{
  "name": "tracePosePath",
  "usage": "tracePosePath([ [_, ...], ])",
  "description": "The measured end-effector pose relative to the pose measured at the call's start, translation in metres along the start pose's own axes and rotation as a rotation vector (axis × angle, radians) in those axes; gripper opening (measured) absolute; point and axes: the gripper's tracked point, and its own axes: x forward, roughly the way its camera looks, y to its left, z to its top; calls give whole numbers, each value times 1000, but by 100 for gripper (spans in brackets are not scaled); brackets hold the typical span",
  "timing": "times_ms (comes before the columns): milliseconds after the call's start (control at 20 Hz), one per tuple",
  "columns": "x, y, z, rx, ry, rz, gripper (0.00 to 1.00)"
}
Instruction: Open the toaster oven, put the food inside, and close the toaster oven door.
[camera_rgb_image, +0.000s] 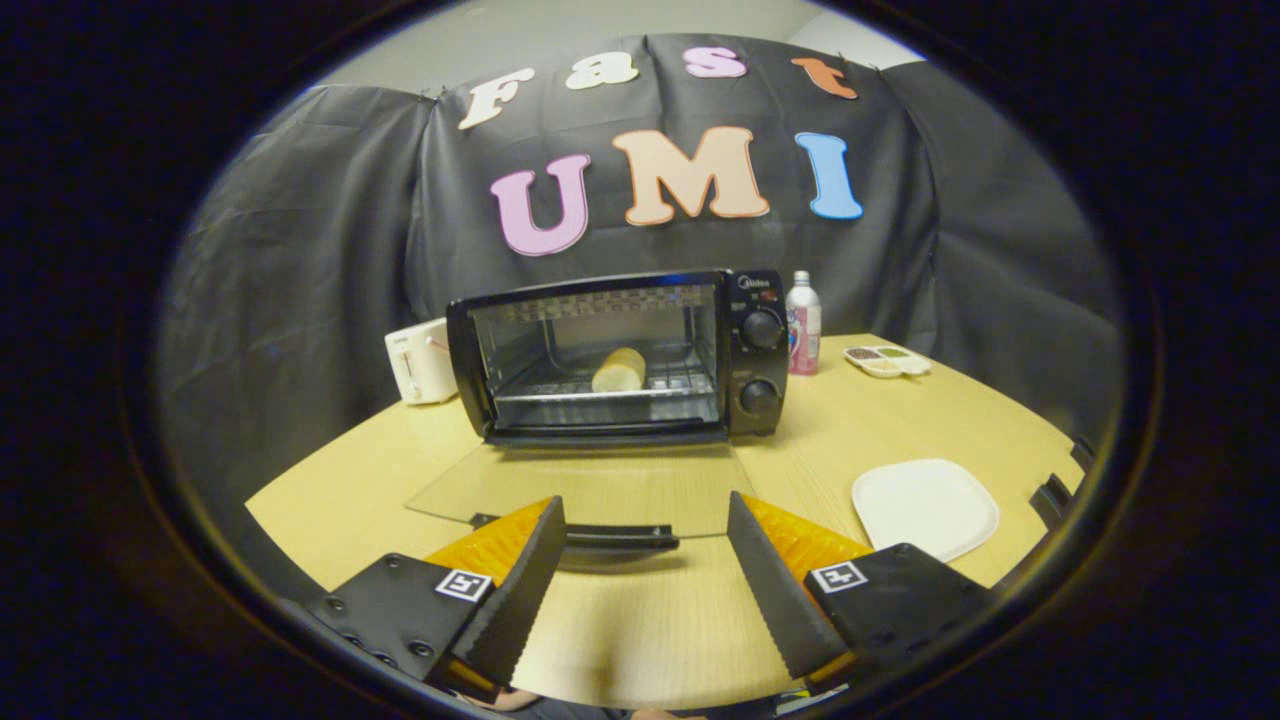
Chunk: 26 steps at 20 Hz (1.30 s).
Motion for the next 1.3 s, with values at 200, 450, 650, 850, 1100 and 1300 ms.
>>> tracePosePath([
  [200,2,-2,-25,0,64,-3,100],
  [450,9,-2,-42,-3,115,5,100],
  [650,17,-7,-51,-36,144,-3,99],
  [850,23,-12,-61,-67,172,-11,99],
  [1100,28,-18,-58,-99,164,-16,100],
  [1300,30,-16,-58,-110,160,5,100],
])
